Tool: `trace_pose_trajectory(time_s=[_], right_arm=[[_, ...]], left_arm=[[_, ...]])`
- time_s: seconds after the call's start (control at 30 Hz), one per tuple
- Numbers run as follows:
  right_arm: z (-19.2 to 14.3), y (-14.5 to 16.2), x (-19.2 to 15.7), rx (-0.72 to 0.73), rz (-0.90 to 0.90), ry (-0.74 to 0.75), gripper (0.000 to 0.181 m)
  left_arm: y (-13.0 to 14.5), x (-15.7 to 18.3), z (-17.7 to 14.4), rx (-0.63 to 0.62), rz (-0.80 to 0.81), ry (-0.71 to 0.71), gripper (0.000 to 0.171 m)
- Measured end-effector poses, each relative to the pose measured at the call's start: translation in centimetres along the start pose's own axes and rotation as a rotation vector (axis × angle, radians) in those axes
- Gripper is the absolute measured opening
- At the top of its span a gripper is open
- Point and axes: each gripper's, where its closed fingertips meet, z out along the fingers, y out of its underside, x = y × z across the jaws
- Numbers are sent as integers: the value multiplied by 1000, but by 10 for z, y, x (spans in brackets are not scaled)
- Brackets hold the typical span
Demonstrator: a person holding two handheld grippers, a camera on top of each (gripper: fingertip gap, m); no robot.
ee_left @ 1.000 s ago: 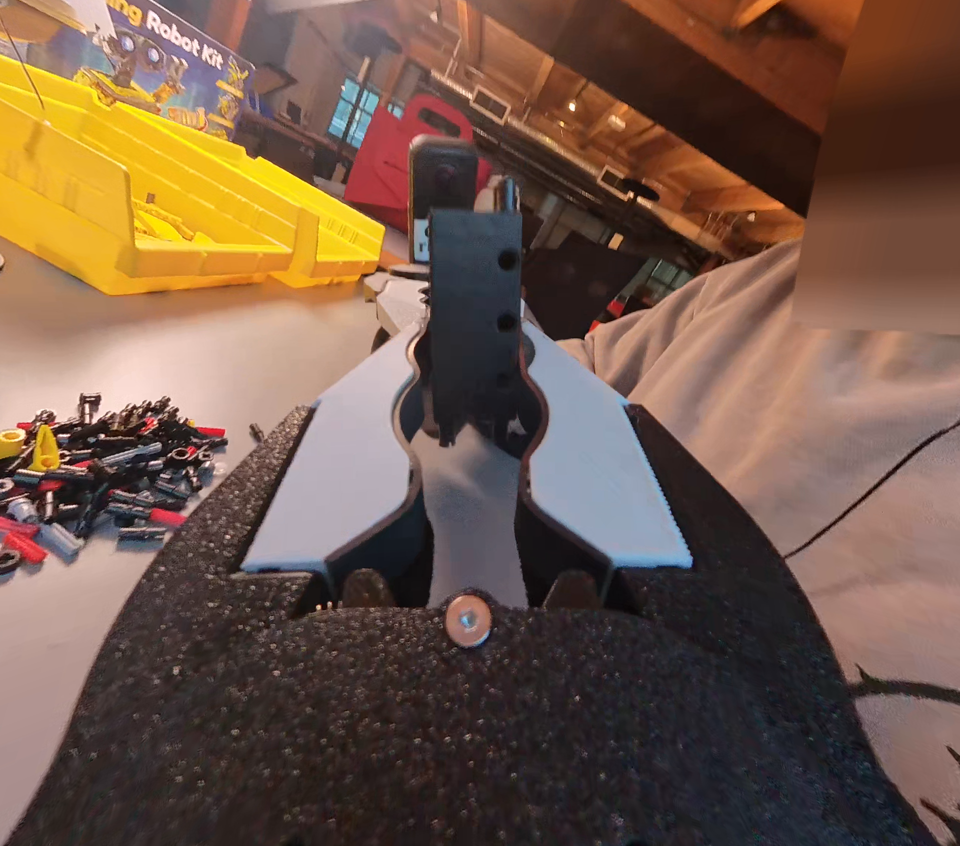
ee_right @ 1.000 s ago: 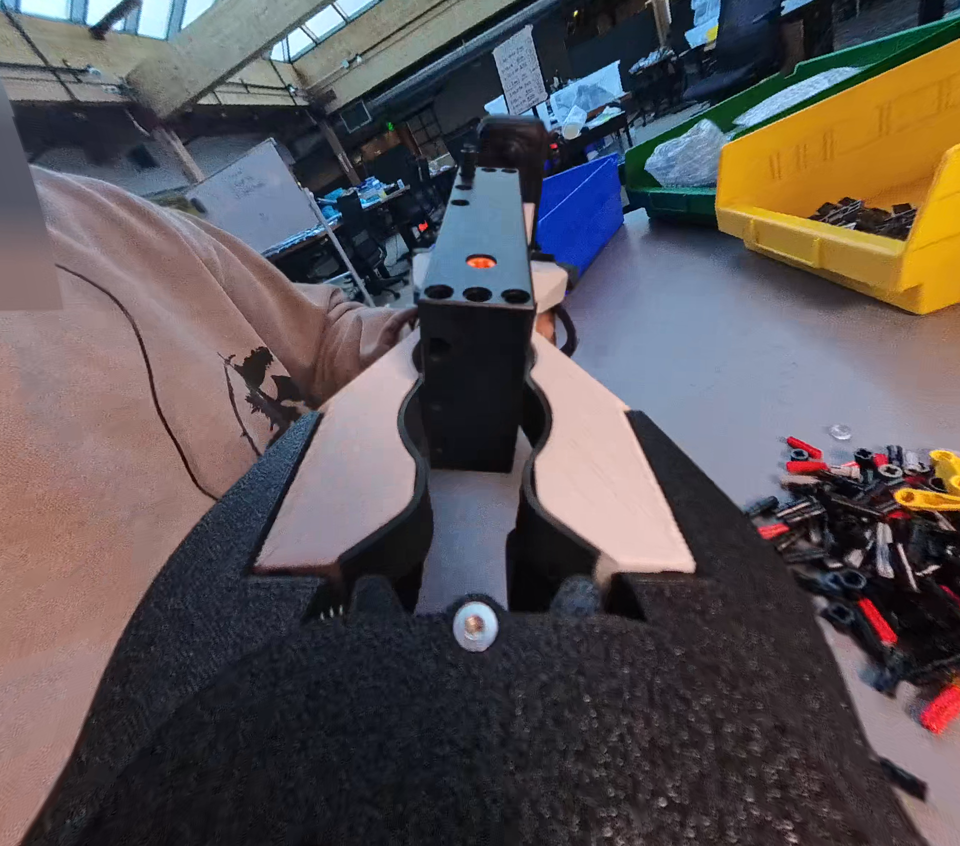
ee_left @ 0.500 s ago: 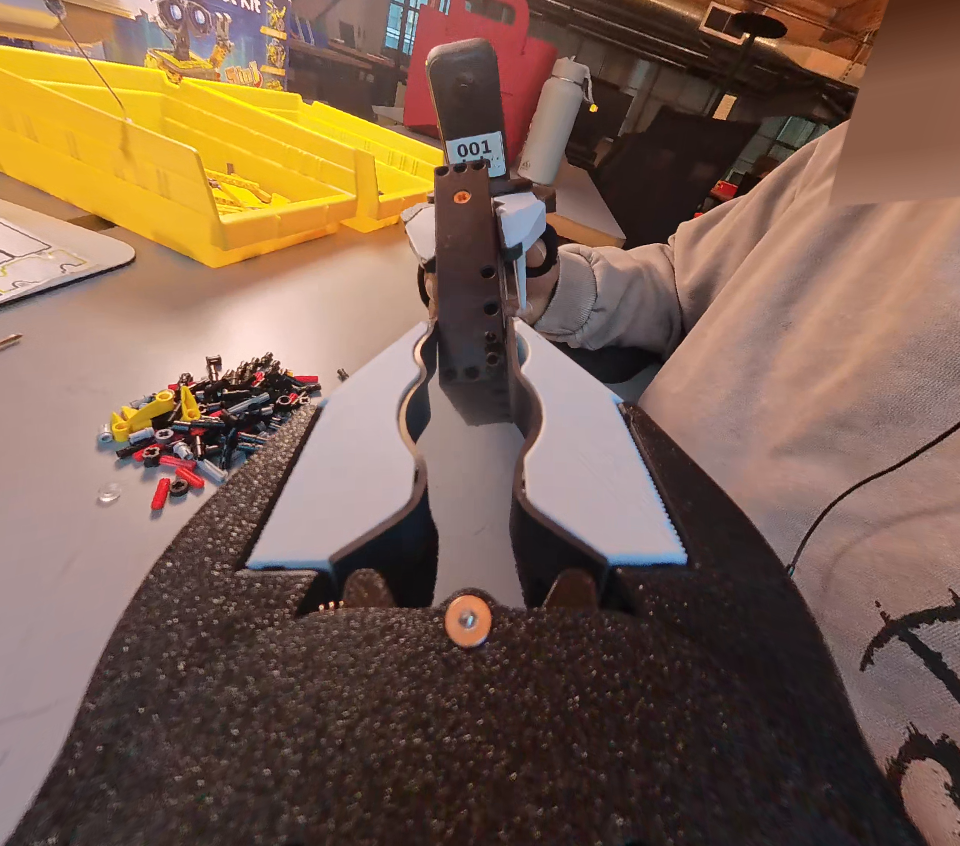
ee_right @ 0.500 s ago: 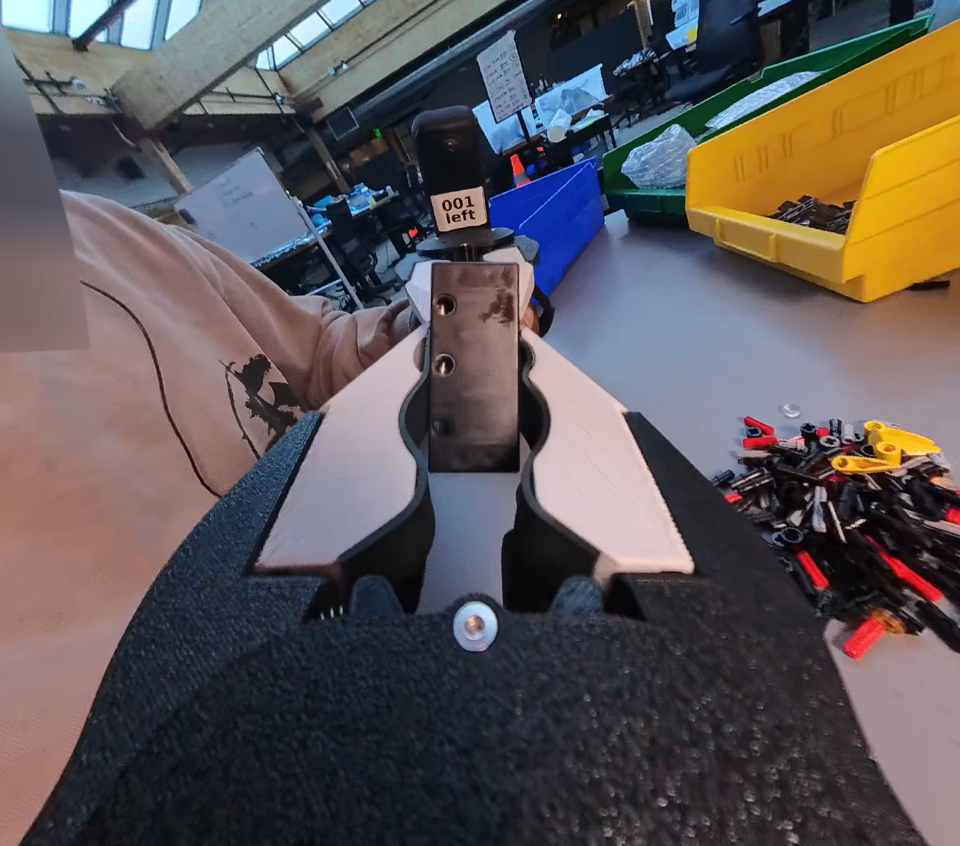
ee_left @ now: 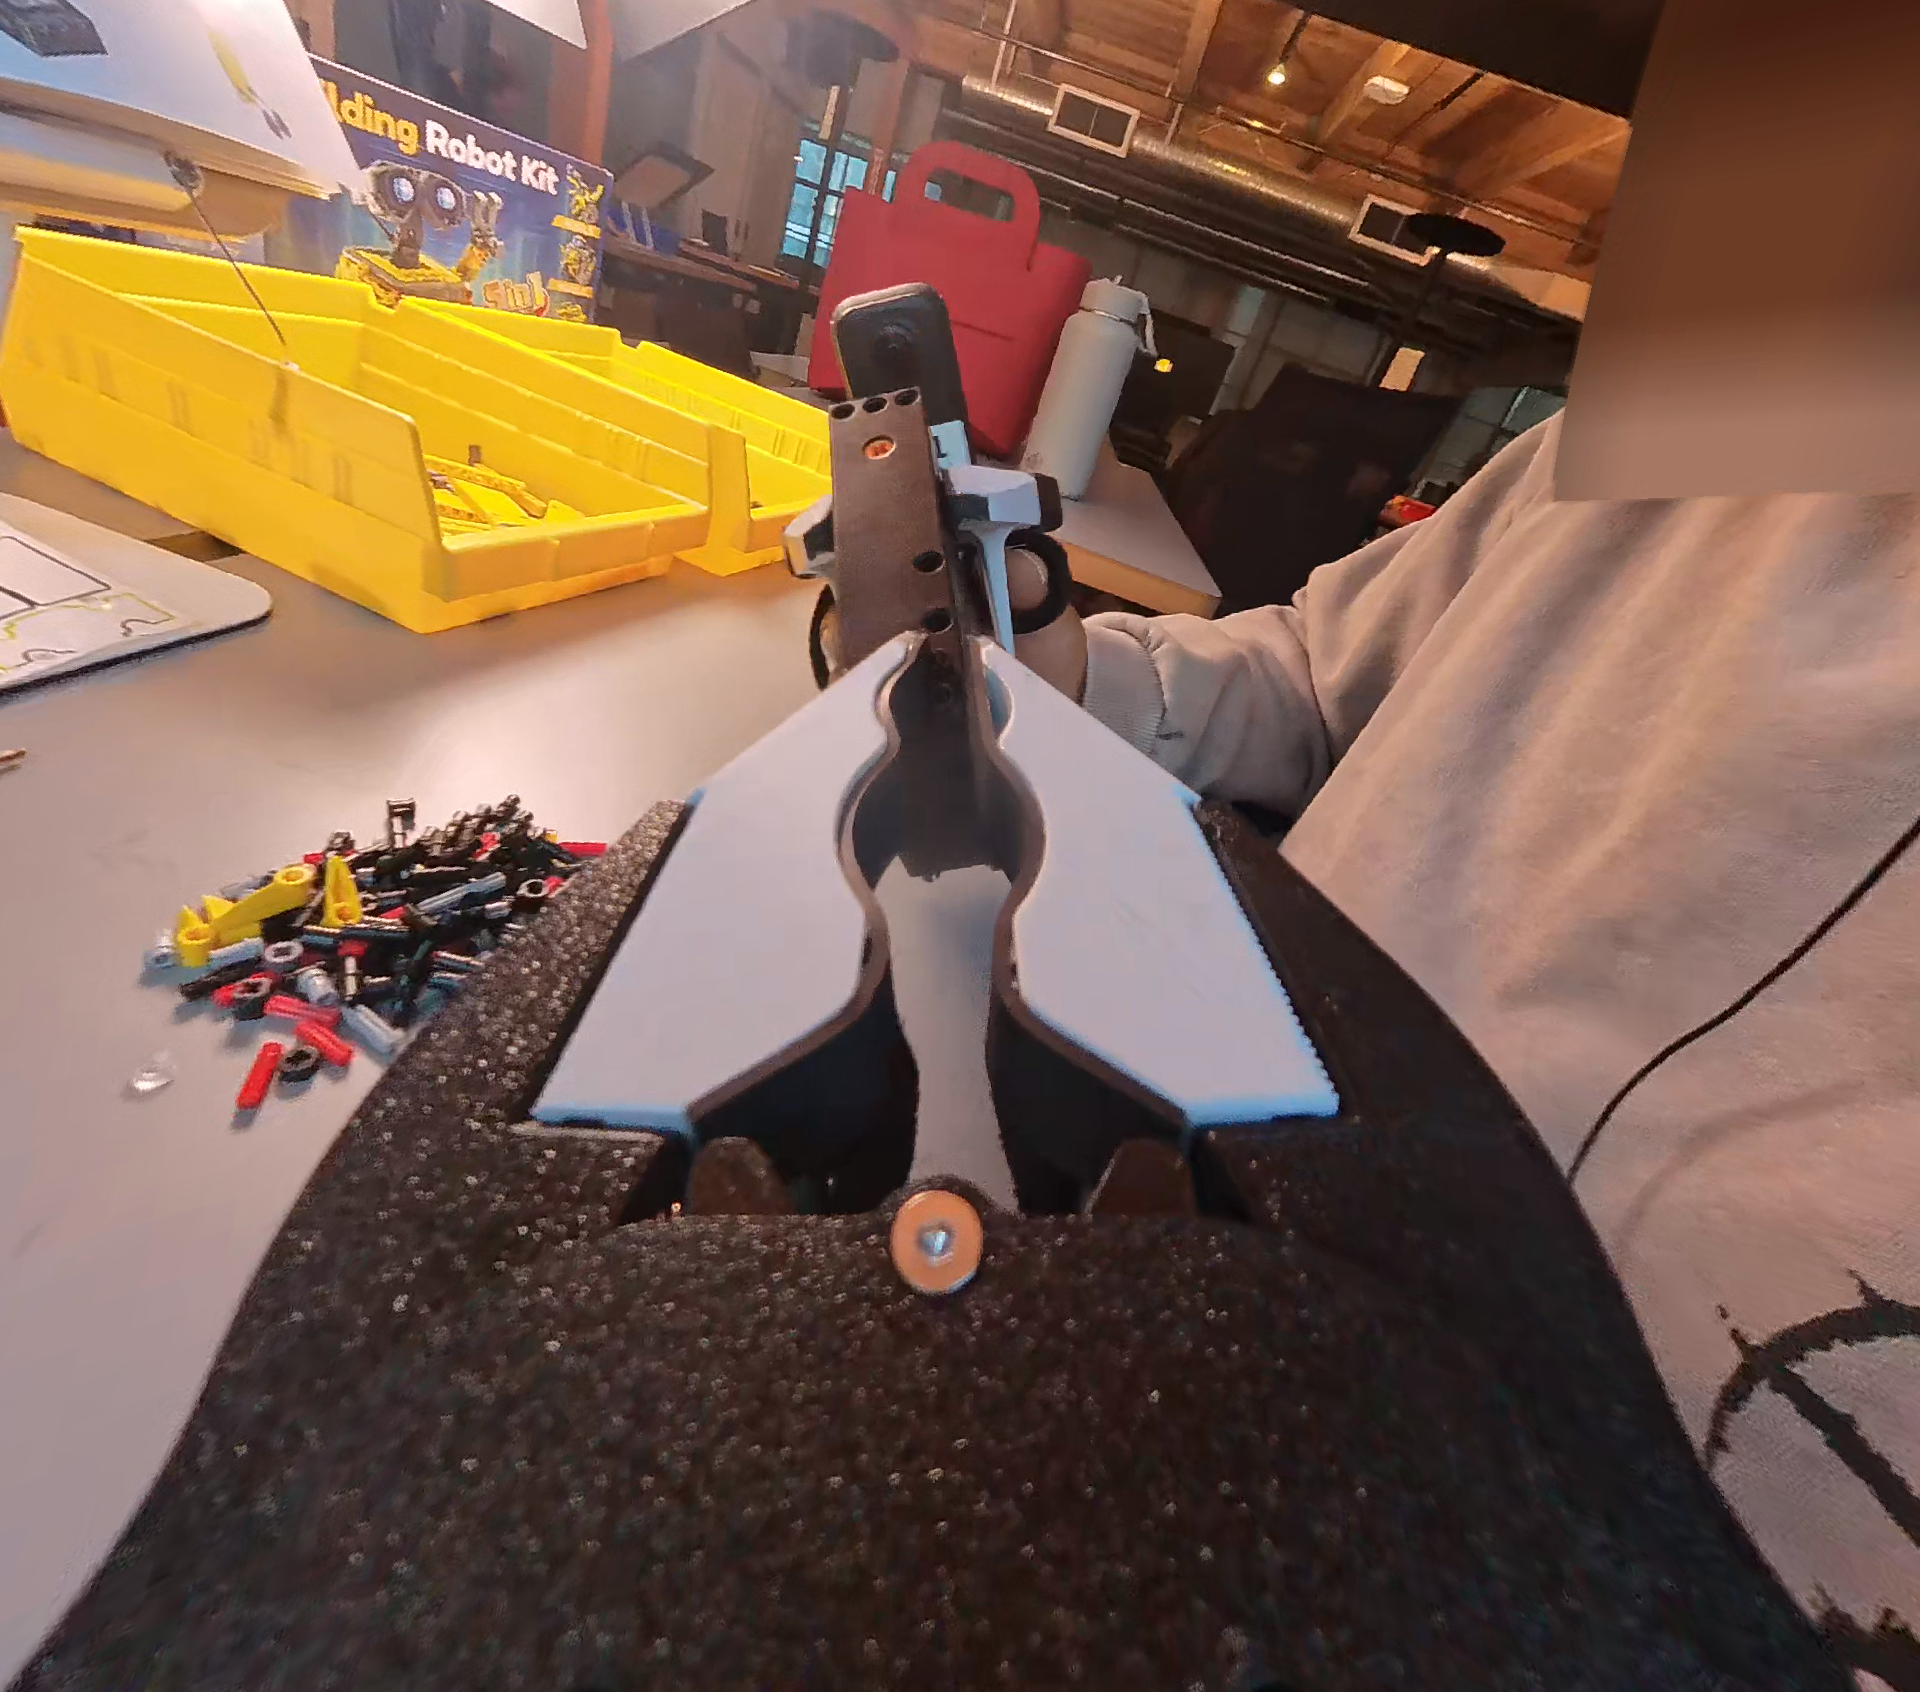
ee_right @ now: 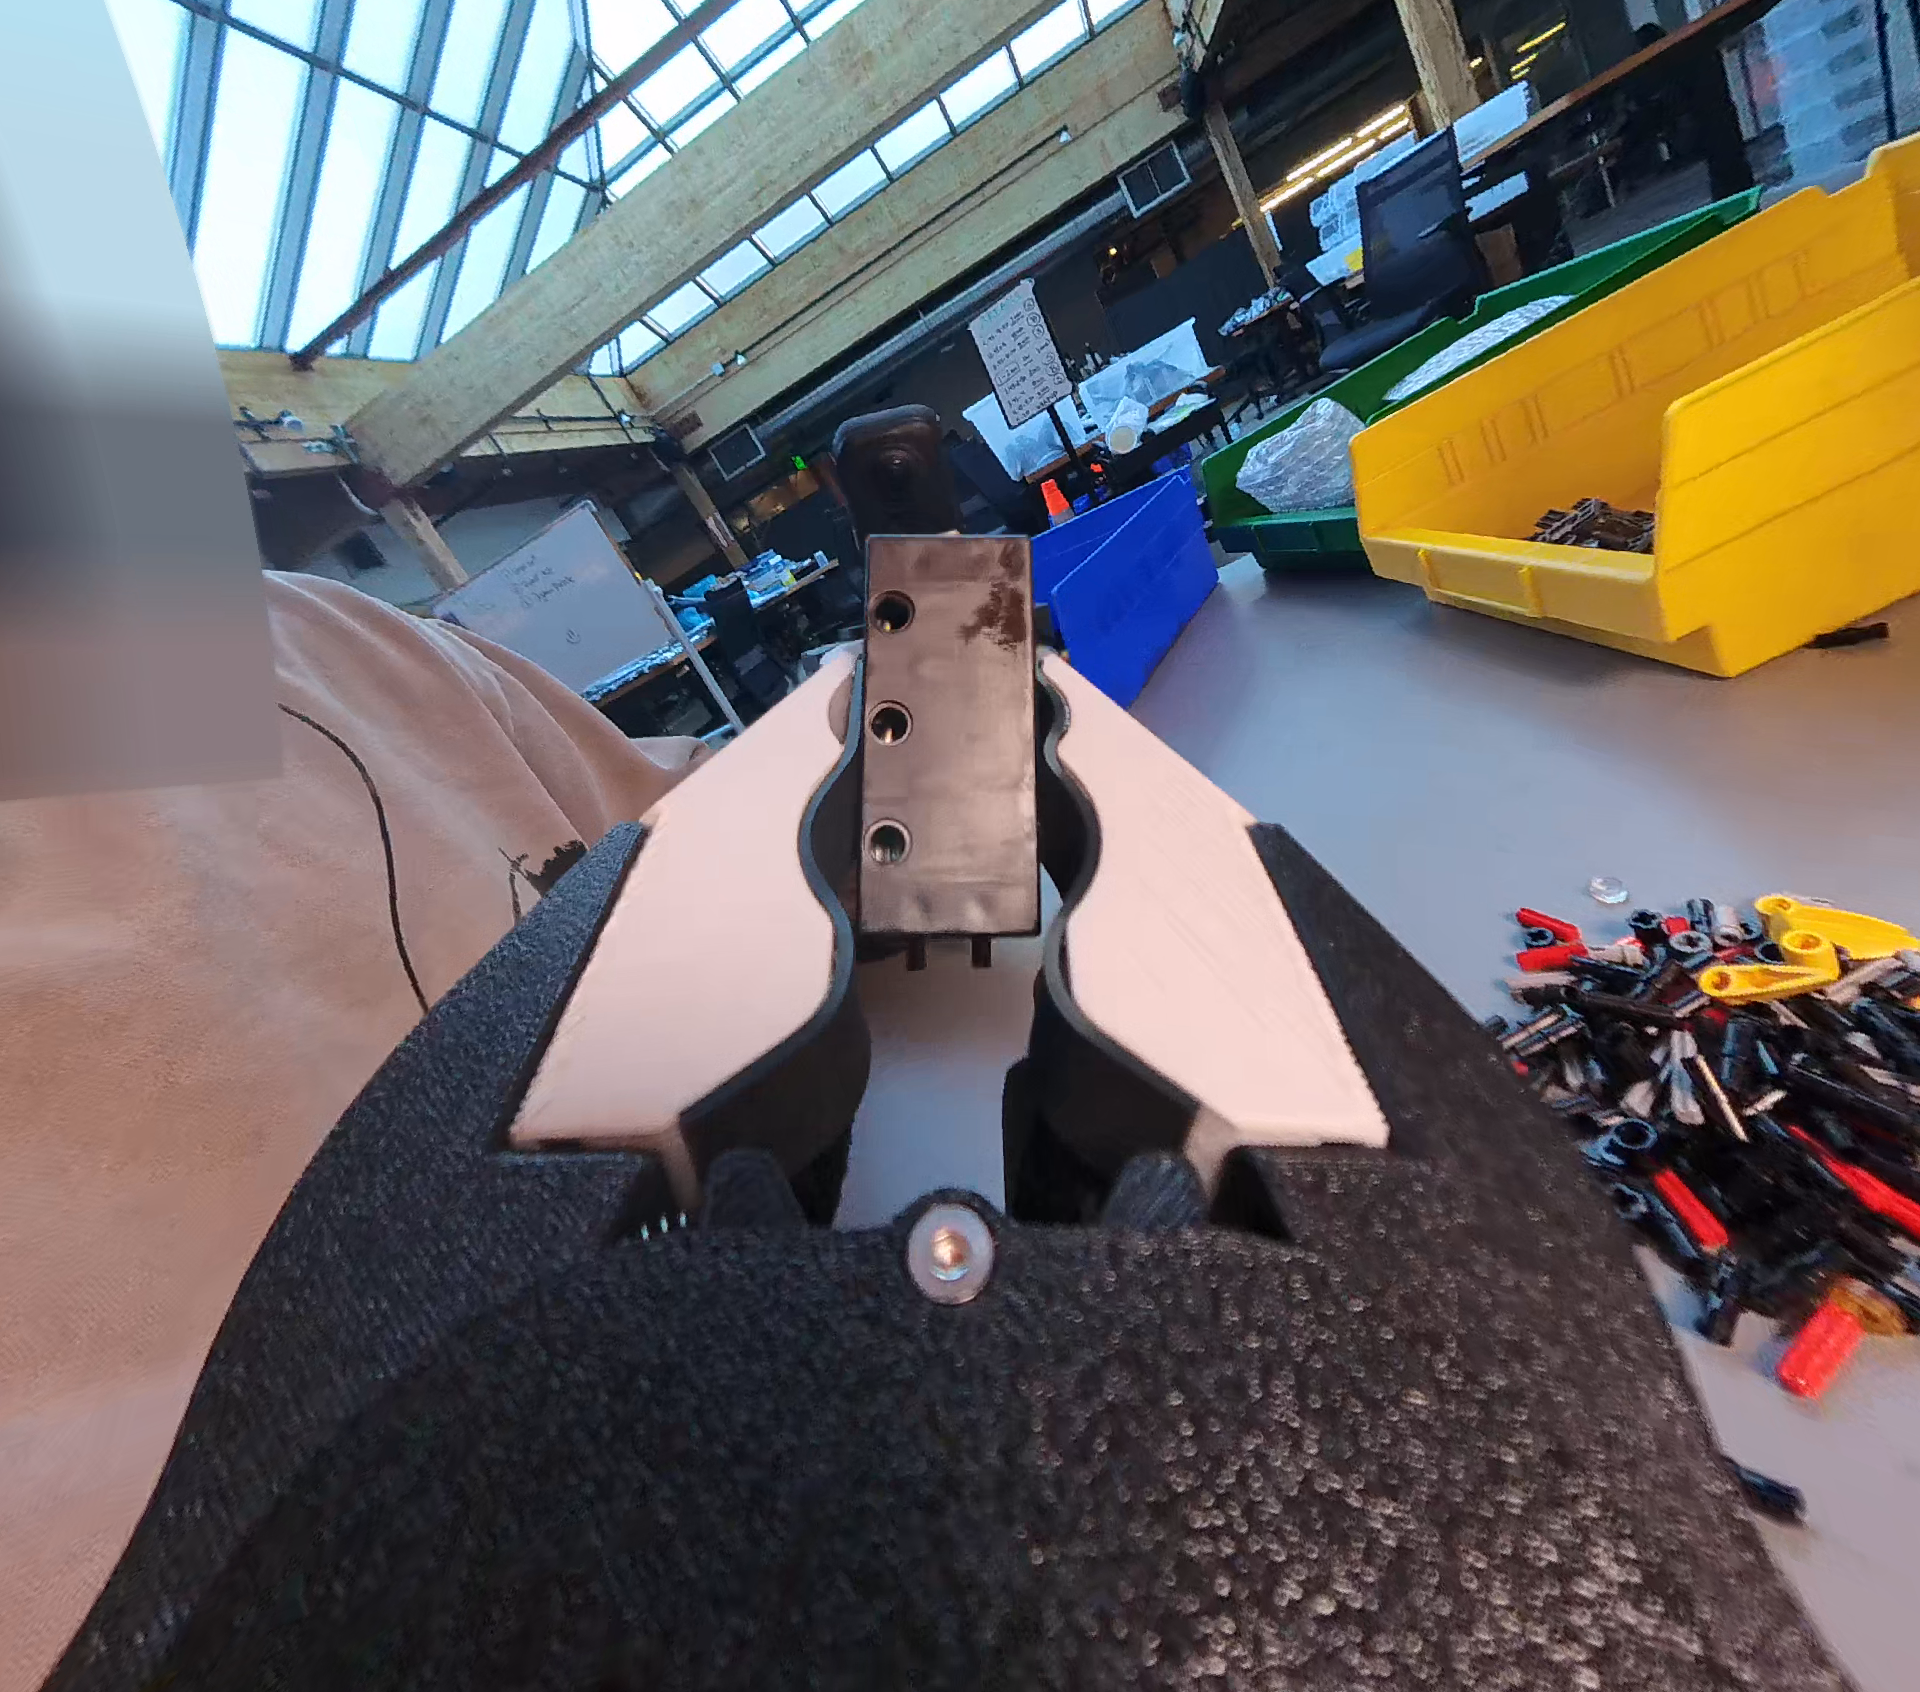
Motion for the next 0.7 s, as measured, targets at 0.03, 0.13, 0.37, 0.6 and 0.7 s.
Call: trace_pose_trajectory(time_s=[0.03,0.13,0.37,0.6,0.7], right_arm=[[0,-1,-2,8,6,-14,26],[3,-6,-10,56,3,-52,27],[30,37,-22,-65,-59,-83,52],[42,34,-34,-101,-210,-83,43],[41,34,-38,-89,-191,-99,42]], left_arm=[[-3,3,0,12,-19,18,4],[-12,9,0,71,-62,57,3],[-21,11,2,123,-104,91,5],[-27,24,8,99,-49,118,1],[-28,26,11,68,-8,110,1]])
